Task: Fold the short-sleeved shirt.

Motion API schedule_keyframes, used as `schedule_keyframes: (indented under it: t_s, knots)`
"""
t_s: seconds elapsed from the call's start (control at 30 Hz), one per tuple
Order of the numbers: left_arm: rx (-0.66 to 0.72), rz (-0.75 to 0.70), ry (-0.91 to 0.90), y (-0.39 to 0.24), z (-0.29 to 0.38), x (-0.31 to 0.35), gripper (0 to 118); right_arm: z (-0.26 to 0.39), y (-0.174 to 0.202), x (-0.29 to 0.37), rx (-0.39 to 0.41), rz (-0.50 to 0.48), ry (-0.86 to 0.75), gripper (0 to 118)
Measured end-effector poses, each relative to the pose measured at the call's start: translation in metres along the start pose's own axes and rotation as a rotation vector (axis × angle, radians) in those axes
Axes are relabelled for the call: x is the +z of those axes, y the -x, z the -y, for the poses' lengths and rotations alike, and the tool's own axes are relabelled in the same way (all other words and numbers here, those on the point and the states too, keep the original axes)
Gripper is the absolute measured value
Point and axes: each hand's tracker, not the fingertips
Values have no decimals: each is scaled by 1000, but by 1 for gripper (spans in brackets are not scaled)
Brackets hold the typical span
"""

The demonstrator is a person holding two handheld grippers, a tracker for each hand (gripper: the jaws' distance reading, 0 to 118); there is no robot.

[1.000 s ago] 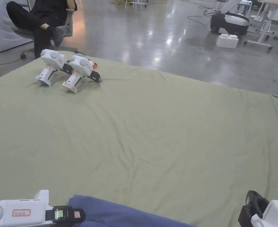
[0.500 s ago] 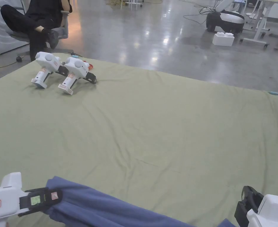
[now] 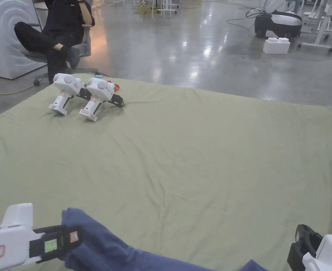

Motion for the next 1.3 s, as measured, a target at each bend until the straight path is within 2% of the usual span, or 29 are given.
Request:
schedule_keyframes:
  t_s: [0.13,0.3,0.57,0.67,0.77,0.8,0.87,0.93,0.97,1.0,1.1,1.2,1.3]
  knots:
    - [-9,98,43,-31,14,-26,8,3,-5,2,-8,1,5,1]
    - [-91,114,128,-81,33,-79,8,8,-15,5,-20,18,15,1]
    - [-156,56,330,-120,80,-177,8,15,-31,12,-43,58,32,1]
    - [-119,8,386,-124,94,-201,8,17,-37,14,-49,73,37,1]
    - [-143,-40,383,-127,104,-214,9,17,-40,16,-50,85,41,1]
    - [-141,-50,379,-128,106,-215,12,18,-41,16,-50,87,42,1]
    - [-127,-44,372,-128,105,-213,27,18,-42,16,-50,91,45,1]
    - [-109,-1,368,-129,100,-206,50,19,-43,17,-51,92,48,1]
    - [-106,10,369,-131,97,-202,57,19,-43,17,-51,92,49,1]
    - [-103,14,362,-133,94,-197,60,19,-43,17,-51,92,49,1]
    - [-98,43,298,-133,81,-178,57,19,-43,17,-51,90,52,1]
    - [-90,39,261,-130,70,-168,23,19,-42,18,-53,88,53,1]
    - [-106,-37,240,-126,70,-175,13,20,-42,19,-55,87,55,1]
